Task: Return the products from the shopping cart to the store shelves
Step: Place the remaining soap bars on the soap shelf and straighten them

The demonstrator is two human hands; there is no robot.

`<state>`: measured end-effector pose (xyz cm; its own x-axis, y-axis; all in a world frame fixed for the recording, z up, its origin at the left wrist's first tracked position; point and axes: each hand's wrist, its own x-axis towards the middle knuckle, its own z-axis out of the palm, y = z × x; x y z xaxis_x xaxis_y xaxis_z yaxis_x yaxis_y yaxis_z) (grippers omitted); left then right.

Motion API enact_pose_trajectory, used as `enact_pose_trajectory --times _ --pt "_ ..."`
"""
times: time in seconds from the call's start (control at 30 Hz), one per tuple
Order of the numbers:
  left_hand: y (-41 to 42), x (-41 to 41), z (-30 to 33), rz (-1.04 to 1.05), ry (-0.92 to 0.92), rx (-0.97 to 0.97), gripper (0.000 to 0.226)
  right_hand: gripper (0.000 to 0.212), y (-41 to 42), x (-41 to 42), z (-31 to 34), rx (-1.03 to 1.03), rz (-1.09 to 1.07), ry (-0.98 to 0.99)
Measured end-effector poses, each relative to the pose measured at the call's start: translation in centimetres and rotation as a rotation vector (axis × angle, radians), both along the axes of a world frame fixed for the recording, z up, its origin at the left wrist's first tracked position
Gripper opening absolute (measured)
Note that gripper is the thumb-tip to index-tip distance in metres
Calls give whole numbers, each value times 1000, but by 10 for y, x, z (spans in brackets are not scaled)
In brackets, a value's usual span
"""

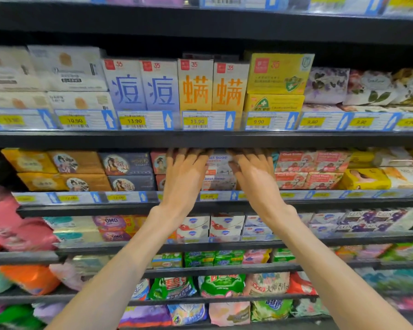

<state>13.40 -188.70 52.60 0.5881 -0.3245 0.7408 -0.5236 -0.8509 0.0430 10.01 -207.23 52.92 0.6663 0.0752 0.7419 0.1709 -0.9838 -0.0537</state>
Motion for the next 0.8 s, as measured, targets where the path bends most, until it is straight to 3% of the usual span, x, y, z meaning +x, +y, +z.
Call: enact_pose_trajectory --times 0.17,0.33,0.53,0.67,0.8 --pt "8 -30 -23 -73 -35 -59 32 22 7 -22 -19 13 136 -102" --pt "2 -43 -55 -122 84 37 31 24 16 -31 -54 -10 94 52" --pt "-3 -42 -53 -85 143 38 35 28 14 -30 -52 1 68 106" --pt "2 -40 -44 -107 52 -21 32 20 11 -29 -37 52 127 -6" --pt "1 -27 -12 -52 -70 -61 37 30 -2 -15 -9 64 42 -62"
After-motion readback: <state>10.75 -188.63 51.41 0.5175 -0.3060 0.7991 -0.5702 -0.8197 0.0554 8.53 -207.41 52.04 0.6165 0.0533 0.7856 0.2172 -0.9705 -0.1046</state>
